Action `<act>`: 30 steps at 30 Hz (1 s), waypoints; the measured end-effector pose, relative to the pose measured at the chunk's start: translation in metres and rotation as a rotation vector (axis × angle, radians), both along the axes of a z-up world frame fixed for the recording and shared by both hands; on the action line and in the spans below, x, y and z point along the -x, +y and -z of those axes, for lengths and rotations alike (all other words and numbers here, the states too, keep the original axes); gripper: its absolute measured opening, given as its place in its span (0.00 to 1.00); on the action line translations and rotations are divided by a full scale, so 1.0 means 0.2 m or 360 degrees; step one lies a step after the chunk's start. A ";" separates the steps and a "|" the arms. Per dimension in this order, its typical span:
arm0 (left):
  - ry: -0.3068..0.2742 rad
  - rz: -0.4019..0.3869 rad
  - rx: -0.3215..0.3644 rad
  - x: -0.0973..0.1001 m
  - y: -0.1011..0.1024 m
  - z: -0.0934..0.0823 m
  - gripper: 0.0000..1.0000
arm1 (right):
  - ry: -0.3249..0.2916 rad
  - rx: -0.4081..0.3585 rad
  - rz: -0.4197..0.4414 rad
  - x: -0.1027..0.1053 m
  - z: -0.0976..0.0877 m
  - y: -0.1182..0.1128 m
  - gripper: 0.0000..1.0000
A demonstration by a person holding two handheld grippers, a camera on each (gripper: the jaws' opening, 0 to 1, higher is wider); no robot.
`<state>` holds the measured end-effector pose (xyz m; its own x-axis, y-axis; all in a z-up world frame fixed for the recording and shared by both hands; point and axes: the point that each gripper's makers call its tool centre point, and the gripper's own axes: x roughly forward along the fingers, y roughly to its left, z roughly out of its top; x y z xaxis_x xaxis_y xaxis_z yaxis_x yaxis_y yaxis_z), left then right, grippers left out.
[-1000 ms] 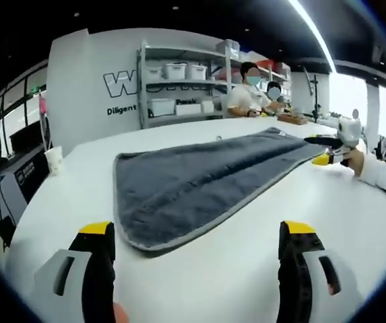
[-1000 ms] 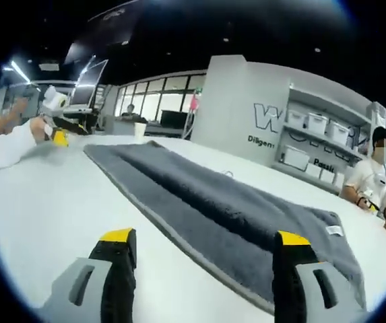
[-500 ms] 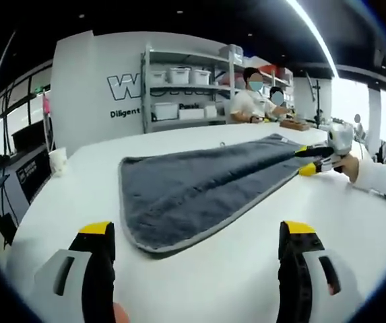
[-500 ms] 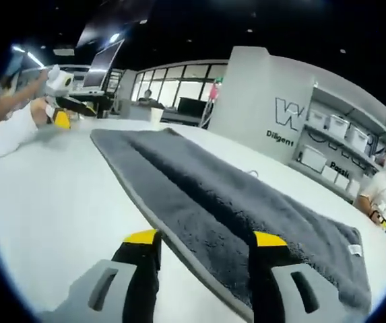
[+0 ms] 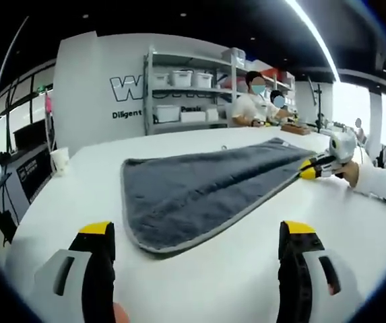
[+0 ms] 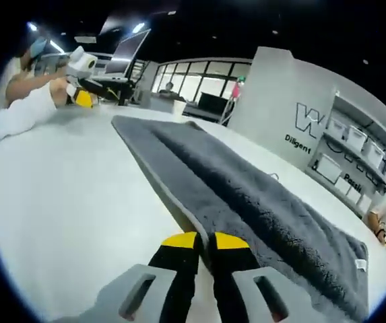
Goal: Open the folded towel by lifting each exposed corner and separating the folded layers until the towel lies flat within the target outline without major curled edges
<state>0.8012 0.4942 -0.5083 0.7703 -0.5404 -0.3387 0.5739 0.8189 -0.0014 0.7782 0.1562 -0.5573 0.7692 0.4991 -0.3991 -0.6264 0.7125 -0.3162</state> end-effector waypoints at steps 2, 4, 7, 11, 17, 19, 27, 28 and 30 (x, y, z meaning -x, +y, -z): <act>0.0002 -0.0001 0.0006 0.00 0.00 0.00 1.00 | 0.0004 -0.0004 -0.0016 0.04 -0.01 0.01 0.00; 0.0001 -0.0003 0.0010 0.00 0.00 0.00 1.00 | 0.0020 -0.0003 -0.0056 0.09 0.00 0.02 0.00; -0.0001 -0.0003 0.0012 0.00 0.00 0.00 1.00 | 0.0038 0.0023 -0.0111 0.17 0.01 0.04 0.00; 0.0001 -0.0002 0.0009 0.00 0.00 0.00 1.00 | 0.0050 0.0023 -0.0131 0.23 0.01 0.05 0.00; 0.0013 -0.0002 0.0008 0.01 0.00 0.02 1.00 | 0.0069 0.0017 -0.0138 0.29 0.02 0.04 0.00; 0.0014 -0.0003 0.0006 0.01 0.00 0.02 1.00 | 0.0069 0.0017 -0.0139 0.30 0.02 0.04 0.00; 0.0045 -0.0007 0.0020 0.01 0.00 0.05 1.00 | 0.0118 -0.0145 -0.0114 0.34 -0.02 0.02 0.08; 0.0048 -0.0008 0.0024 0.01 0.00 0.05 1.00 | 0.0120 -0.0161 -0.0099 0.34 -0.02 0.00 0.11; 0.0051 -0.0009 0.0030 0.01 0.00 0.05 1.00 | 0.0113 -0.0186 -0.0068 0.36 -0.04 -0.05 0.20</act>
<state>0.7990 0.4951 -0.5186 0.7623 -0.5423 -0.3532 0.5684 0.8220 -0.0354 0.7058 0.1470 -0.5492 0.7183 0.5769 -0.3890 -0.6746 0.7143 -0.1864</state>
